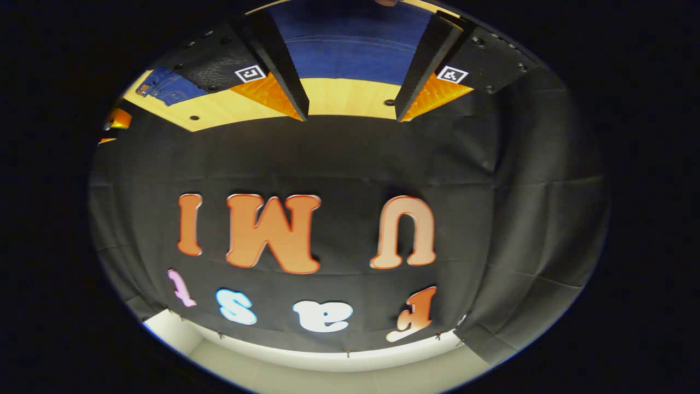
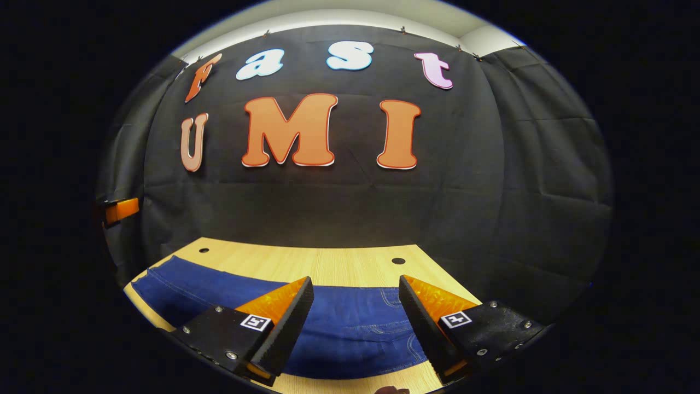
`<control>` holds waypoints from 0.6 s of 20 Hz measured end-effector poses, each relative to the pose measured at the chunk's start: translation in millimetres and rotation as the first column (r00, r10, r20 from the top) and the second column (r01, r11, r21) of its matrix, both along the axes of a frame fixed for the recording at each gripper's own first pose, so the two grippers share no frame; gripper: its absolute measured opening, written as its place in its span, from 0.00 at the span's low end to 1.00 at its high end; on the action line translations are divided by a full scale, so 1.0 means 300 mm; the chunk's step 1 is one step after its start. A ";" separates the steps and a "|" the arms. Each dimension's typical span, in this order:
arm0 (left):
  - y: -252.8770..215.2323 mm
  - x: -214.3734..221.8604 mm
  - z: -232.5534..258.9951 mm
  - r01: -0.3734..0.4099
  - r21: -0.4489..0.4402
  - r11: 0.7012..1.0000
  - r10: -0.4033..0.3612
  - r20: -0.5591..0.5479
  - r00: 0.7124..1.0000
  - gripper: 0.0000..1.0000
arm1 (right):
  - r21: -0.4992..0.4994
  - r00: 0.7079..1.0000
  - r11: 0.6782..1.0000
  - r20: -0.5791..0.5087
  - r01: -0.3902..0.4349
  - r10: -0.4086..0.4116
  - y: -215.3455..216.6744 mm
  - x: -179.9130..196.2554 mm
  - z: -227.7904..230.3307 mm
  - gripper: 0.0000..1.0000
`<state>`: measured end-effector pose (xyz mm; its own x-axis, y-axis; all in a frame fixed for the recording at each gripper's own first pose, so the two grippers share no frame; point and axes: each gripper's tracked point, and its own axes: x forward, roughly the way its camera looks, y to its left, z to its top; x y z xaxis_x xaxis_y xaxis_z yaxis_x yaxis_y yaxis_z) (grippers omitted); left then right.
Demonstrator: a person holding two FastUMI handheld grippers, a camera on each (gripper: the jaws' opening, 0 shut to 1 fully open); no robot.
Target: Grasp the waist and the cuffs of the jeans and fold them to make the two legs overlap; first hold the waist and fold one-third of the jeans toward the cuffs, then hold the cuffs and fold the remaining one-third in the same direction to finish folding.
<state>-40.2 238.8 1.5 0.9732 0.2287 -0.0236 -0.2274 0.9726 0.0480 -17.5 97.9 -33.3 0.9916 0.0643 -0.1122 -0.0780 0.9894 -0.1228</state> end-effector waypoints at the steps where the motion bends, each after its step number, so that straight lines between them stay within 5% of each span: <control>1: 0.035 -0.017 0.002 -0.013 -0.025 1.000 0.013 0.012 1.000 0.97 | 0.000 1.000 1.000 0.003 0.000 0.000 0.004 -0.004 0.008 0.97; 5: 0.121 -0.048 0.024 -0.061 -0.009 0.998 0.061 0.049 0.997 0.98 | 0.012 1.000 1.000 0.021 0.011 -0.011 -0.011 0.006 0.021 0.97; 12: 0.019 0.005 0.071 0.013 0.014 1.000 -0.014 0.074 0.997 0.95 | 0.021 0.998 0.998 0.033 0.054 -0.055 -0.073 -0.005 0.053 0.97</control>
